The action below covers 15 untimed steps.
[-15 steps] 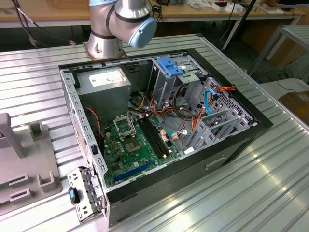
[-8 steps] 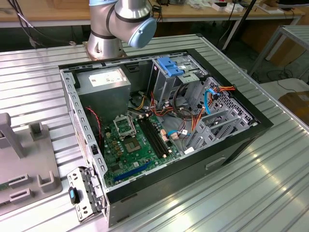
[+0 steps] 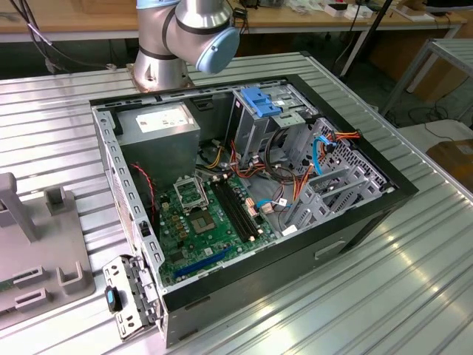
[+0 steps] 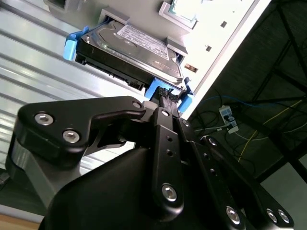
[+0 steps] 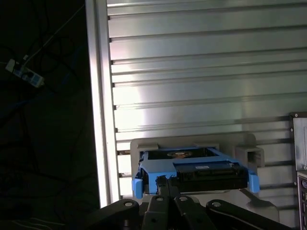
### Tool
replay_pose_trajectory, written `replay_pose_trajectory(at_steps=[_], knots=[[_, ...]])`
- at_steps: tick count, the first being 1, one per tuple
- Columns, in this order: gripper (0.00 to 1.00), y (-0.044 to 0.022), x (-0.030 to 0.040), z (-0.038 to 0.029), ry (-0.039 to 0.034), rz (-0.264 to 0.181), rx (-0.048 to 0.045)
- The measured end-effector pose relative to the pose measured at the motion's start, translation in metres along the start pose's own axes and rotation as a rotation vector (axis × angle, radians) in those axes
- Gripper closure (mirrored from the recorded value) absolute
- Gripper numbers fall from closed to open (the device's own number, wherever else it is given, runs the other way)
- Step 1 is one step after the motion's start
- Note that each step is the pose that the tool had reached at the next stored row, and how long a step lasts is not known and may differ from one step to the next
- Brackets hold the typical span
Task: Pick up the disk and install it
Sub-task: 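Reach for the disk, then pick up the disk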
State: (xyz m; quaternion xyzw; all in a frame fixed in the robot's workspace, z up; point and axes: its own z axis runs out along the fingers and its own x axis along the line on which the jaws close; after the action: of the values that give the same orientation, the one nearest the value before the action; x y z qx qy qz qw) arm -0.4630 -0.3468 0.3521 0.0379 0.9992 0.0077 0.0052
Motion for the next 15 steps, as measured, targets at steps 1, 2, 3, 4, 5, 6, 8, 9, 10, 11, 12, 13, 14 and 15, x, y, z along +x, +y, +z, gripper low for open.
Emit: replay_pose_trajectory(at_steps=[1, 2, 3, 4, 5, 6, 8, 9, 10, 11, 12, 13, 14, 15], knots=[[0.89, 0.0003, 0.0000, 0.0002, -0.0001, 0.000, 0.0000], [0.89, 0.0005, 0.0000, 0.0003, -0.0002, 0.000, -0.0001], [0.89, 0.0006, 0.0000, 0.0003, -0.0001, 0.000, -0.0001], [0.89, 0.0006, 0.0000, 0.0003, -0.0001, 0.000, 0.0000], [0.89, 0.0006, 0.0000, 0.0003, -0.0002, 0.000, 0.0000], [0.89, 0.0006, 0.0000, 0.0003, -0.0001, 0.000, -0.0001], [0.89, 0.0008, 0.0001, 0.0003, -0.0003, 0.000, 0.0001], [0.89, 0.0010, 0.0001, 0.0003, -0.0007, 0.000, 0.0005], [0.89, 0.0012, 0.0002, 0.0003, -0.0011, 0.000, 0.0008], [0.89, 0.0014, 0.0002, 0.0003, -0.0014, 0.000, 0.0012], [0.89, 0.0018, 0.0003, 0.0003, -0.0020, 0.000, 0.0018], [0.89, 0.0018, 0.0003, 0.0003, -0.0022, 0.000, 0.0020], [0.89, 0.0018, 0.0003, 0.0003, -0.0021, -0.004, 0.0019], [0.89, 0.0018, 0.0003, 0.0003, -0.0020, -0.010, 0.0019]])
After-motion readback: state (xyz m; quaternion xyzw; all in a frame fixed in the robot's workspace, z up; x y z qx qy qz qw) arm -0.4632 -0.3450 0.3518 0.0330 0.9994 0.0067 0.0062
